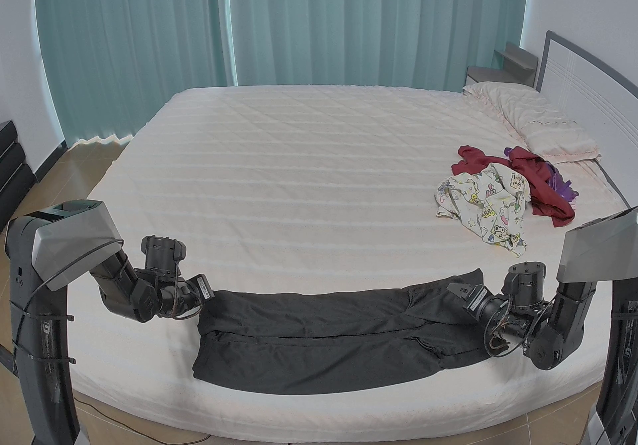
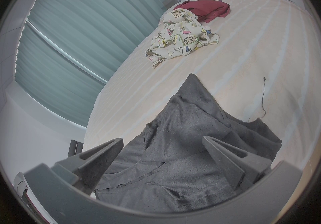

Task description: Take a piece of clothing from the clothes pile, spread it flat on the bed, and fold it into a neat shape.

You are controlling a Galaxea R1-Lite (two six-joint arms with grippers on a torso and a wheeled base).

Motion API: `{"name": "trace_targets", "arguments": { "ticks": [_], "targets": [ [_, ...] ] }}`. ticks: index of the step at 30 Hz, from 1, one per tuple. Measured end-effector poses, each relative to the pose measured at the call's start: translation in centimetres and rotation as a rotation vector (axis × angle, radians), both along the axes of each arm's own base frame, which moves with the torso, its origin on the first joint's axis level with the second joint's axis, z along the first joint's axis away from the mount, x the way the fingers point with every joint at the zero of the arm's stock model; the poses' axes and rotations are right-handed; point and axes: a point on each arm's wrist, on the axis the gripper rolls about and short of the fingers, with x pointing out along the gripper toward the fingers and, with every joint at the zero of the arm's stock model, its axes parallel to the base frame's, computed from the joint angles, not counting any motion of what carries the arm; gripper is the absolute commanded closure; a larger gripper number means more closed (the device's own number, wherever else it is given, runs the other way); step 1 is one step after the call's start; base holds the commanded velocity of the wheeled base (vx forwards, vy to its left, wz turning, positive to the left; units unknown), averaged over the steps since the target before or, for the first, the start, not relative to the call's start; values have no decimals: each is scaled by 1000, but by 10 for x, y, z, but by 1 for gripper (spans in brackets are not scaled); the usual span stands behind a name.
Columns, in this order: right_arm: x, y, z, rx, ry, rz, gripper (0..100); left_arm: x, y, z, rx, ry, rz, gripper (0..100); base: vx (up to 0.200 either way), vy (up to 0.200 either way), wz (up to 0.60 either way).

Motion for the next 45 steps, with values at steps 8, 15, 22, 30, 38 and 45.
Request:
{"name": "trace_targets", "arguments": {
  "ticks": [8, 15, 22, 30, 38, 45],
  "targets": [
    [0, 0, -1, 0, 1, 1, 0, 2, 9, 11, 11, -33, 54, 100, 0, 0, 0],
    [0, 0, -1, -1, 2, 1, 0, -5, 11, 17, -7, -6, 58, 0, 0, 0, 0],
    [-1, 1, -2, -2, 6, 2, 0, -4, 7, 15, -72, 1, -14, 0, 0, 0, 0],
    [-2, 3, -3, -3, 10, 9, 0, 1, 5, 9, -109, 3, -79, 0, 0, 0, 0],
    [-2, 3, -3, -4, 11, 9, 0, 7, 1, -1, -102, 14, -102, 100, 0, 0, 0],
    [-2, 3, -5, -8, 14, 12, 0, 13, -1, -5, -103, 11, -101, 100, 0, 0, 0]
  ]
}}
